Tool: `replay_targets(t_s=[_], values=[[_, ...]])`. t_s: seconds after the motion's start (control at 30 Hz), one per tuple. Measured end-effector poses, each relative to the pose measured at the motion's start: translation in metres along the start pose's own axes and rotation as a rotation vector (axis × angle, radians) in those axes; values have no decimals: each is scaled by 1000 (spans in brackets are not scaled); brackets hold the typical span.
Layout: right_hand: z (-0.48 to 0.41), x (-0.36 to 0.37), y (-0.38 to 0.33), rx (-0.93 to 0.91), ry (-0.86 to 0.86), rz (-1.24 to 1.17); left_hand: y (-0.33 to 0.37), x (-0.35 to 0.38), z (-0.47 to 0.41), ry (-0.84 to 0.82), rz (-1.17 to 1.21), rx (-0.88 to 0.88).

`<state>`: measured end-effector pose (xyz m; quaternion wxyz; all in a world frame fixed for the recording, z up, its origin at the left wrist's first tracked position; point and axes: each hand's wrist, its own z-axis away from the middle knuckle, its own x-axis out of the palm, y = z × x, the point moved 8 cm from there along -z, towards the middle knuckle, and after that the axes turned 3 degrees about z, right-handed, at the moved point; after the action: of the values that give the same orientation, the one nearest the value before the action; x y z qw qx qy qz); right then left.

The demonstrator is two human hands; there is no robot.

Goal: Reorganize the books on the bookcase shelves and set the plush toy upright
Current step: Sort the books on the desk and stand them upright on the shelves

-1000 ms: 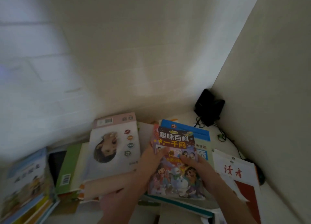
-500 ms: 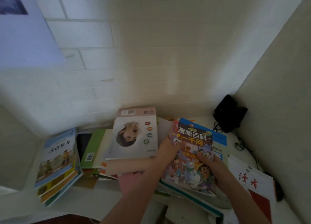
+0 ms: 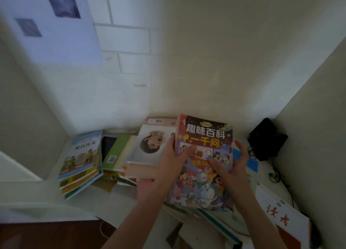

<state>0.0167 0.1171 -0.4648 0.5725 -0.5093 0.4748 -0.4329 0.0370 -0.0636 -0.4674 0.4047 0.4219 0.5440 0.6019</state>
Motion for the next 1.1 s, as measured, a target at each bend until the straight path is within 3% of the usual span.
replay_targets(t_s=[0.2,0.47,0.63,0.73,0.8,0.9,0.97,1.1], values=[[-9,115,-22,-69,-184,6,18,-115,11,173,32,13],[-20,288,1,143,-391,-10,-10,-280,4,338,-1,-121],[-43,383,21,174,-470,-18,-49,-363,-24,387,-15,-218],[-64,418,41,212,-462,5,-80,-394,-46,357,-43,-274],[-77,436,71,261,-466,66,-136,-420,-65,357,-34,-344],[-85,450,129,411,-506,453,-196,-438,-70,338,-21,-530],[-85,453,149,488,-528,558,-186,-423,-61,300,64,-603],[-87,459,147,469,-557,519,-171,-411,-66,229,61,-560]])
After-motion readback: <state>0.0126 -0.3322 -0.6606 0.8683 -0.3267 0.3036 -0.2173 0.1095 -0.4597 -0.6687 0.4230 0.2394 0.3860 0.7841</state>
